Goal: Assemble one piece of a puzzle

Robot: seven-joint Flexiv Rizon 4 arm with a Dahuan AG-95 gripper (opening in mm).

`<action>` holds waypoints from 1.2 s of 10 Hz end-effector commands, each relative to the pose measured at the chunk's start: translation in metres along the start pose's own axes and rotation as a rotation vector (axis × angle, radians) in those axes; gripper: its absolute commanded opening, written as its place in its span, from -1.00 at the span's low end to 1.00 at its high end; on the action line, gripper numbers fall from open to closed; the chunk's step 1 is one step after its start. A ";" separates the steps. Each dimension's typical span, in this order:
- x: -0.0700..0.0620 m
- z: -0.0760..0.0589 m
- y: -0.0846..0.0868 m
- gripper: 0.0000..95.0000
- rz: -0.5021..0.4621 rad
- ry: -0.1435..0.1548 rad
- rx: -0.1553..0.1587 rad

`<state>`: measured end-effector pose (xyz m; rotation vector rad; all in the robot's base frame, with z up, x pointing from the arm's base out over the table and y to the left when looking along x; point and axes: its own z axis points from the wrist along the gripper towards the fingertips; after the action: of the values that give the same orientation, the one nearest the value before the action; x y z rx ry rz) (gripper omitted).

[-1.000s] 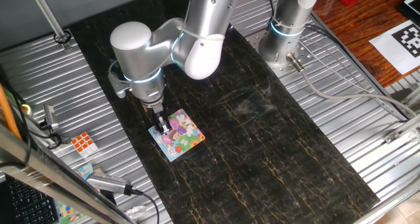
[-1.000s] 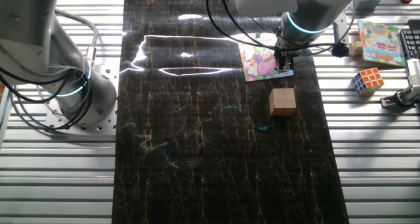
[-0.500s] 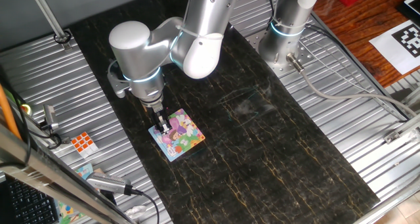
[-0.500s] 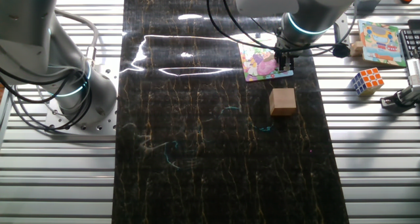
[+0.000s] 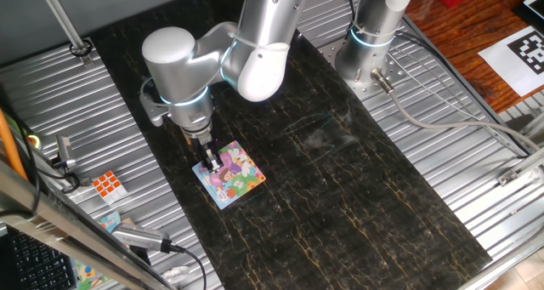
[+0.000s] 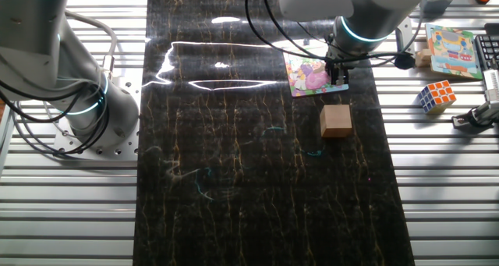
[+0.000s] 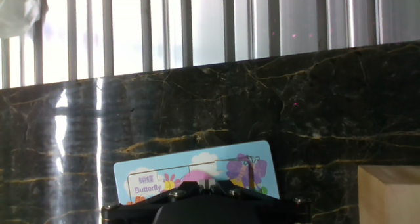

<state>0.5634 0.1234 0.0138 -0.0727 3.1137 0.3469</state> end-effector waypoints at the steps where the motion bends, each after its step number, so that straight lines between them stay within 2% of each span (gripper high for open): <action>1: 0.000 -0.001 0.001 -1.00 0.002 -0.001 -0.003; 6: -0.001 -0.008 -0.004 -1.00 -0.019 0.003 -0.001; 12: -0.002 -0.007 -0.005 -1.00 -0.023 0.003 0.003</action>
<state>0.5659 0.1166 0.0187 -0.1096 3.1133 0.3406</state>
